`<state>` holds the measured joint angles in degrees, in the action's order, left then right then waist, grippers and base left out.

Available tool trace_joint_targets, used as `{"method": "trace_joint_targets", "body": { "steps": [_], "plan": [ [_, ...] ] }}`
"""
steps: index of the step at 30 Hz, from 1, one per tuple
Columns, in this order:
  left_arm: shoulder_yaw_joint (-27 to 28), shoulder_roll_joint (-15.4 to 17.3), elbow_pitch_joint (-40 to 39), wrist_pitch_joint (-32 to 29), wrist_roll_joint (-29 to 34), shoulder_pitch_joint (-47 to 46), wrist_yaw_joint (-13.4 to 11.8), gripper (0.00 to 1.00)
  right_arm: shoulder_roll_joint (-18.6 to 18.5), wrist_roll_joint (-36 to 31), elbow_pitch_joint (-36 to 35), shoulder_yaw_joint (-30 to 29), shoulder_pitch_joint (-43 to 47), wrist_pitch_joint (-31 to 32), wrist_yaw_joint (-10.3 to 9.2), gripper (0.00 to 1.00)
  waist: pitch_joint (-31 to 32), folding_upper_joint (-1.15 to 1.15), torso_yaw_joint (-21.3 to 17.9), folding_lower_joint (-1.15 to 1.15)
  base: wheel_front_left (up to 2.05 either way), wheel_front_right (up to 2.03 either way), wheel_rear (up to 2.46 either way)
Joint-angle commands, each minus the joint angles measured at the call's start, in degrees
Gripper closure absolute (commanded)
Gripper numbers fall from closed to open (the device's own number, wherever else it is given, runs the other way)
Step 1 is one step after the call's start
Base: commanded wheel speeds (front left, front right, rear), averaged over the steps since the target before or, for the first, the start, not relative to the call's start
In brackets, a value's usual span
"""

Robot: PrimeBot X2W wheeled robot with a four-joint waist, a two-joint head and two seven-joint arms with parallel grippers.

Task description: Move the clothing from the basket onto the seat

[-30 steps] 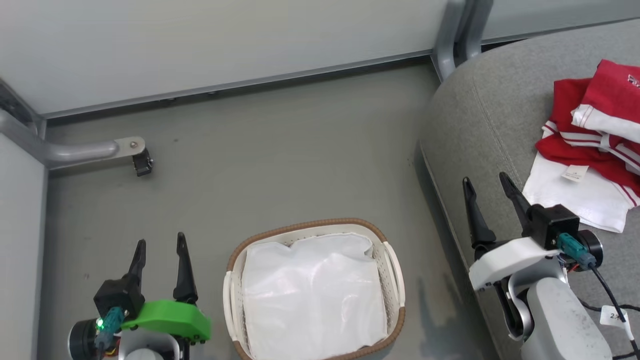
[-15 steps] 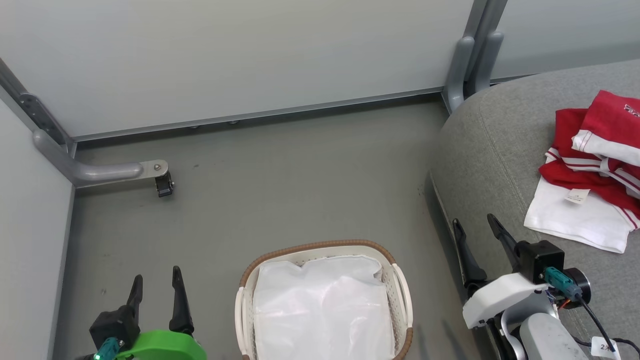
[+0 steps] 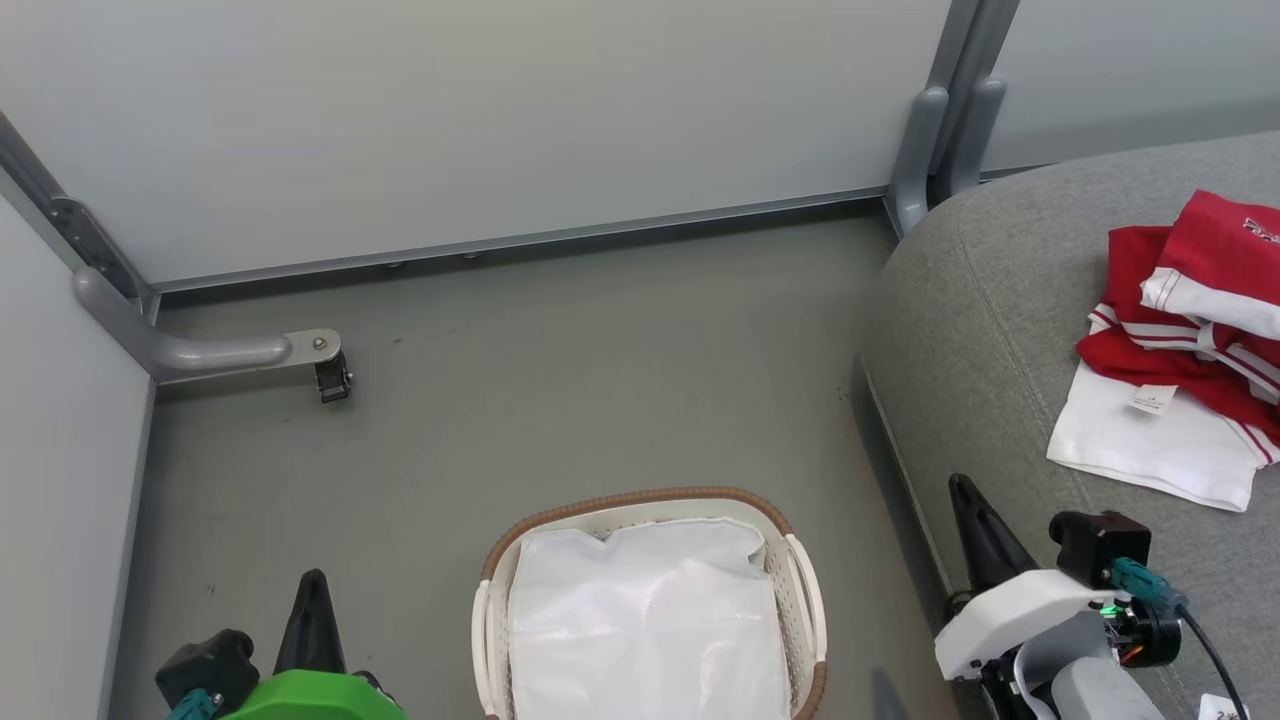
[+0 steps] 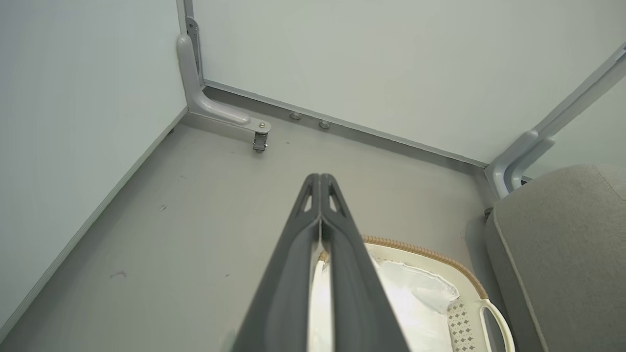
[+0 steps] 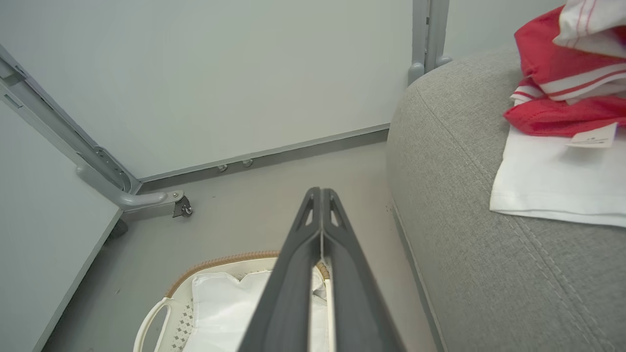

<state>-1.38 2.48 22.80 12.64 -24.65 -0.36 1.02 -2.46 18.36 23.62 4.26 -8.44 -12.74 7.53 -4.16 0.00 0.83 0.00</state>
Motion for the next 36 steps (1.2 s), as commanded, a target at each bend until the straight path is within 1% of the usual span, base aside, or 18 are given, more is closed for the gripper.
{"method": "trace_joint_targets", "body": {
  "steps": [1, 25, 36],
  "plan": [
    [0.55, 0.17, -1.16, -0.46, -2.42, -0.98, 0.38, 1.0, -0.15, 2.71, -1.3, -0.56, -0.41, 0.6, -0.01, 1.0, 0.05, 0.0, -0.01, 0.0, 0.0, 0.0, 0.0],
    [2.81, 0.28, -3.83, -6.3, -23.24, -2.67, 2.36, 1.0, -0.28, 25.41, -4.1, -3.85, 0.44, 6.55, -0.02, 1.0, 0.89, 0.0, -0.19, 0.0, 0.0, 0.0, 0.0],
    [3.69, 0.33, -4.68, -8.48, -30.68, -3.34, 3.11, 1.0, -0.33, 33.5, -5.06, -5.04, 0.77, 8.67, -0.03, 1.0, 1.25, 0.0, -0.26, 0.0, 0.0, 0.0, 0.0]
  ]
}}
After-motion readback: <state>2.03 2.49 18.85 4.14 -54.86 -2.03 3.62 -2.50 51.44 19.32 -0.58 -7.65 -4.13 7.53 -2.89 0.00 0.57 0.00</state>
